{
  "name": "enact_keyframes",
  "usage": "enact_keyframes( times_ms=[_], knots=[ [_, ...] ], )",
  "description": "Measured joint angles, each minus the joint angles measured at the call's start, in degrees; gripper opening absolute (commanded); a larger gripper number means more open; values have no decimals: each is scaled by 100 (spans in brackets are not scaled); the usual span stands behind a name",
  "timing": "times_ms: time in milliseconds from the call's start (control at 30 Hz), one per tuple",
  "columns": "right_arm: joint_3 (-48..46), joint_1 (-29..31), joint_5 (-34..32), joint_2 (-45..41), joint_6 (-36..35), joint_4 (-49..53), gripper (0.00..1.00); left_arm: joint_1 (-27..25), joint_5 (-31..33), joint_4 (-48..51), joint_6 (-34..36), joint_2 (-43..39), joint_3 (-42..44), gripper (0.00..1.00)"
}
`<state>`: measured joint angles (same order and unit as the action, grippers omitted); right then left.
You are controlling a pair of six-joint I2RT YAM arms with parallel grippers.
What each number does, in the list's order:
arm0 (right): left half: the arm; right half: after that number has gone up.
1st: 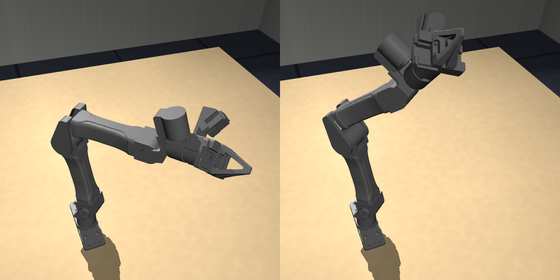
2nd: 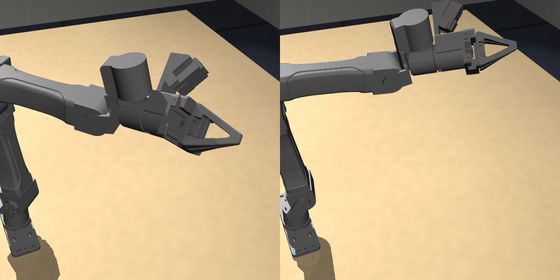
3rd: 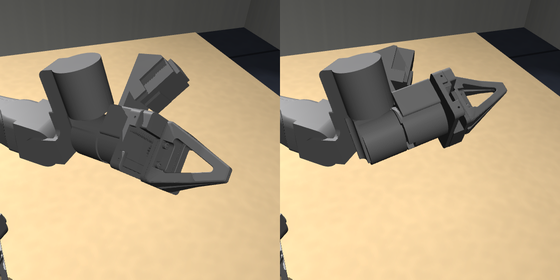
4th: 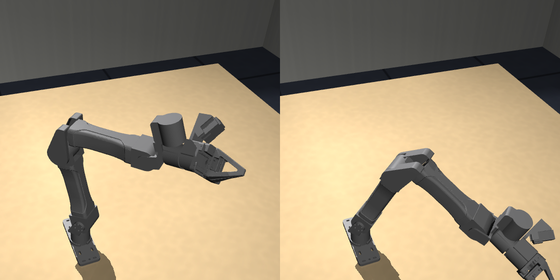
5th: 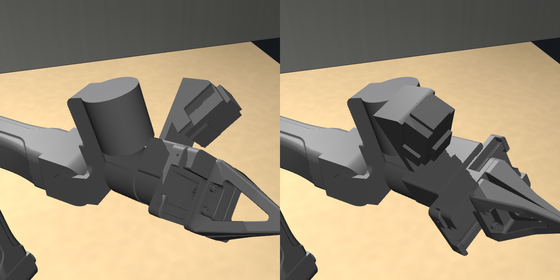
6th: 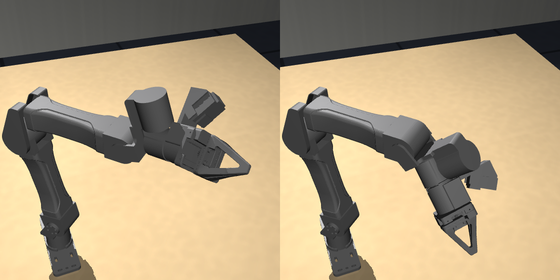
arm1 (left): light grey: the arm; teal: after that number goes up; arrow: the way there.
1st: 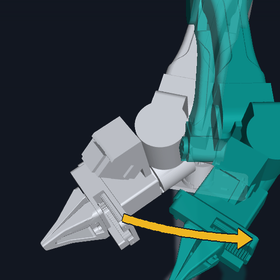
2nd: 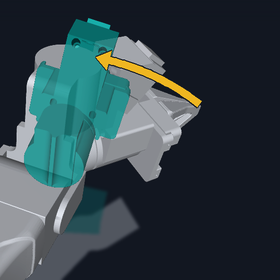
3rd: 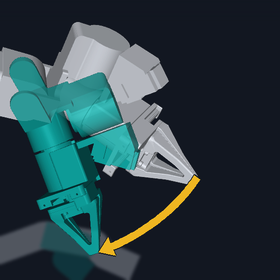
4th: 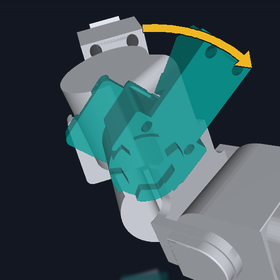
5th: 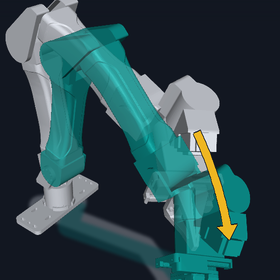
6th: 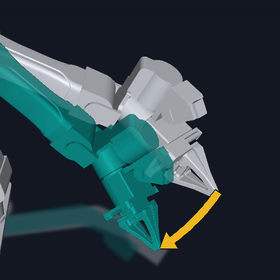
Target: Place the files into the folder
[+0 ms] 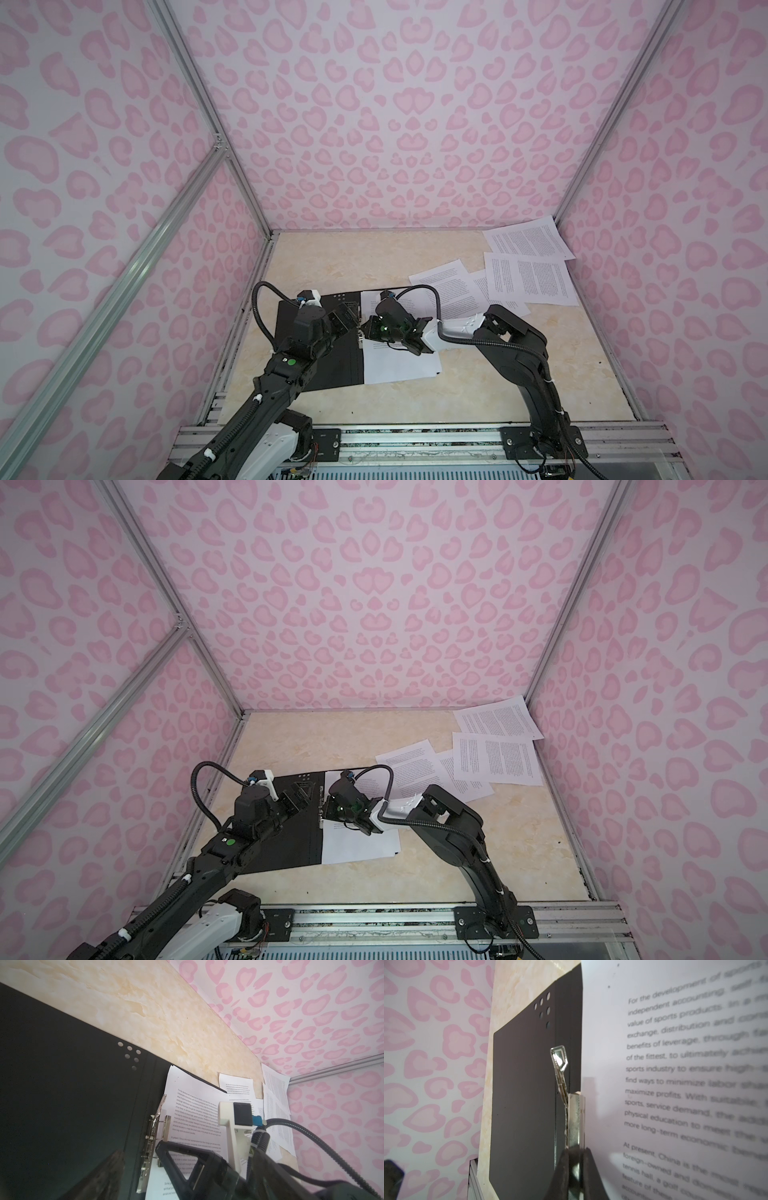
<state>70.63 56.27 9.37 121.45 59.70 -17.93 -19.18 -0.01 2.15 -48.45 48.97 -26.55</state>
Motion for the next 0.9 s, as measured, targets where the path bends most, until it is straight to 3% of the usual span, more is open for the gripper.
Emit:
enact_keyframes(
  times_ms=[133,267,367,433,533,700,900],
  knots=[
    [-72,109,-74,-57,66,-164,29,0,0,9,2,33,-4,98],
    [-68,55,-61,-118,-4,-273,48,4,-2,7,4,48,-4,100],
    [-142,-11,-33,-389,-168,-205,59,4,-7,11,9,42,-15,96],
    [-238,-48,-39,-743,-431,-31,70,4,-22,20,50,11,-39,96],
    [-308,-105,-216,-1436,-1047,487,97,4,-72,39,111,-105,-98,97],
    [-990,-656,-216,-2420,-2004,1119,97,4,-254,293,197,-321,-249,98],
    [-2524,-1397,313,-3397,-2669,1663,90,2,-1080,846,404,-802,-44,100]
  ],
)
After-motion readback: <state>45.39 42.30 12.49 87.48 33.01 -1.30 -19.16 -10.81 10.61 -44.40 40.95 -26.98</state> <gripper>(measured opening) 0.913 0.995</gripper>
